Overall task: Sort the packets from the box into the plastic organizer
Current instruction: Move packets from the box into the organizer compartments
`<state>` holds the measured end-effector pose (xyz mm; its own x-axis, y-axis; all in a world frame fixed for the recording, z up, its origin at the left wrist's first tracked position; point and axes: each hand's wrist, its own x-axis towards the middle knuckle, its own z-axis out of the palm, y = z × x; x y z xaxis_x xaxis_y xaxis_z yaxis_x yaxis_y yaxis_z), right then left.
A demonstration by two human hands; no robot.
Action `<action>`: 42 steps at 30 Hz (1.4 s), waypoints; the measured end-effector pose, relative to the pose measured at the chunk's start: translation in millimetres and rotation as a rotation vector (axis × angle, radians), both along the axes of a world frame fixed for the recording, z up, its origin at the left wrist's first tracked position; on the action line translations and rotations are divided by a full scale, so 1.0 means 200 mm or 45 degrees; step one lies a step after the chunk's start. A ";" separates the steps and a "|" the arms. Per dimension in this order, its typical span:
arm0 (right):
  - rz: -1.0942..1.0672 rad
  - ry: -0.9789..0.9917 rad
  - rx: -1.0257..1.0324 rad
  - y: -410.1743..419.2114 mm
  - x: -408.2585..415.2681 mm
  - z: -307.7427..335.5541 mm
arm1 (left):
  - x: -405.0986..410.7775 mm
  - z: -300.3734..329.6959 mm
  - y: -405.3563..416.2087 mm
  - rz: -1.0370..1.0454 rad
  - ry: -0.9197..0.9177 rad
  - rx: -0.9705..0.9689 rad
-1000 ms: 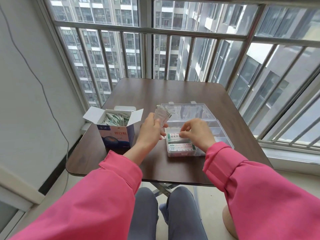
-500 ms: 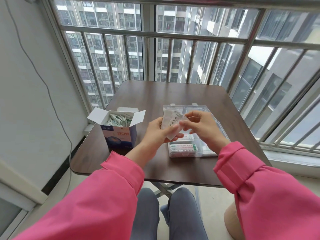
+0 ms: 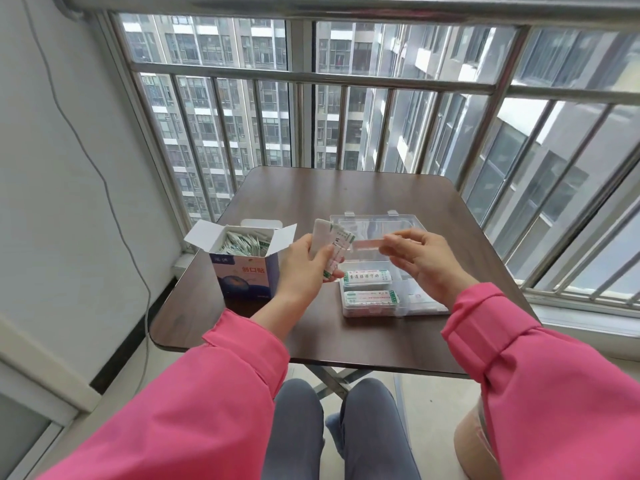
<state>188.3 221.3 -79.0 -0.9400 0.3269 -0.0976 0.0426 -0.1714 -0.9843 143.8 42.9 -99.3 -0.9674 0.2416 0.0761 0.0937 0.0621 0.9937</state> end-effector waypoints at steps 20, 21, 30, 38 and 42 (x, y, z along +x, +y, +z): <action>0.244 -0.042 1.555 -0.05 -0.11 -0.14 | -0.02 -0.01 0.04 -0.088 0.059 -0.102; 0.245 -0.058 1.583 -0.05 -0.12 -0.14 | -0.02 -0.01 0.04 -0.089 0.052 -0.101; 0.070 0.070 0.784 -0.06 -0.09 -0.05 | -0.02 -0.01 0.03 -0.104 -0.001 -0.093; 0.140 0.144 0.530 -0.10 -0.05 -0.01 | 0.00 0.02 0.04 -0.215 -0.091 0.025; -0.028 0.095 0.622 -0.07 -0.06 -0.03 | -0.02 0.00 0.02 -0.098 0.045 -0.140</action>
<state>176.5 207.9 -84.6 -0.9309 0.3375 0.1396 -0.0299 0.3106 -0.9501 139.2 46.6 -98.3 -0.9427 0.3241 0.0791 0.1376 0.1620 0.9772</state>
